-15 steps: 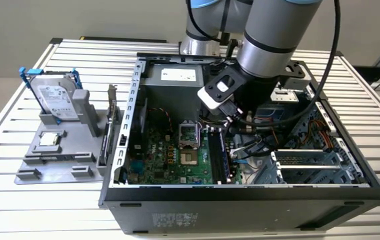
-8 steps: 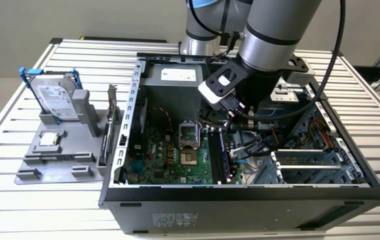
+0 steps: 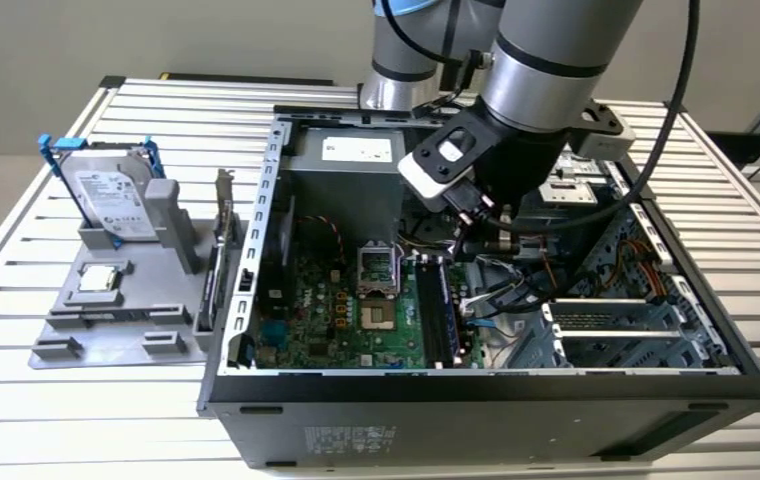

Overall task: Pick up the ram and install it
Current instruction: 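Press down the ram until it locks into place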

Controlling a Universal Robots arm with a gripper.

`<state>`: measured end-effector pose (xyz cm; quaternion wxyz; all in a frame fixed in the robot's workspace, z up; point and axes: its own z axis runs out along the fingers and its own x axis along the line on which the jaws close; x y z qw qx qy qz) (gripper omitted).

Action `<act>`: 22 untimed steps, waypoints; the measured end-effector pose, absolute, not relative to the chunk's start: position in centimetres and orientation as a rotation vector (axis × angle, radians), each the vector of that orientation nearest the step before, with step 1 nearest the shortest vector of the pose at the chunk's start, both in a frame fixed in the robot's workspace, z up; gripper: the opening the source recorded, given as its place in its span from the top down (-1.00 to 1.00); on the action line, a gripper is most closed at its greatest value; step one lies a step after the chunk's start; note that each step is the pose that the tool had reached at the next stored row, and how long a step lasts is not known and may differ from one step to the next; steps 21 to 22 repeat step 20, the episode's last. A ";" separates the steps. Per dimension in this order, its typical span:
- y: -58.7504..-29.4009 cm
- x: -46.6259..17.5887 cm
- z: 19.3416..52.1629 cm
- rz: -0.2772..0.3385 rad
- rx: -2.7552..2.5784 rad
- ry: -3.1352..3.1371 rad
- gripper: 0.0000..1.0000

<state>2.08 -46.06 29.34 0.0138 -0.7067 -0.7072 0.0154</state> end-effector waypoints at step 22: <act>-46.1 2.1 30.9 0.048 -2.201 -2.203 1.00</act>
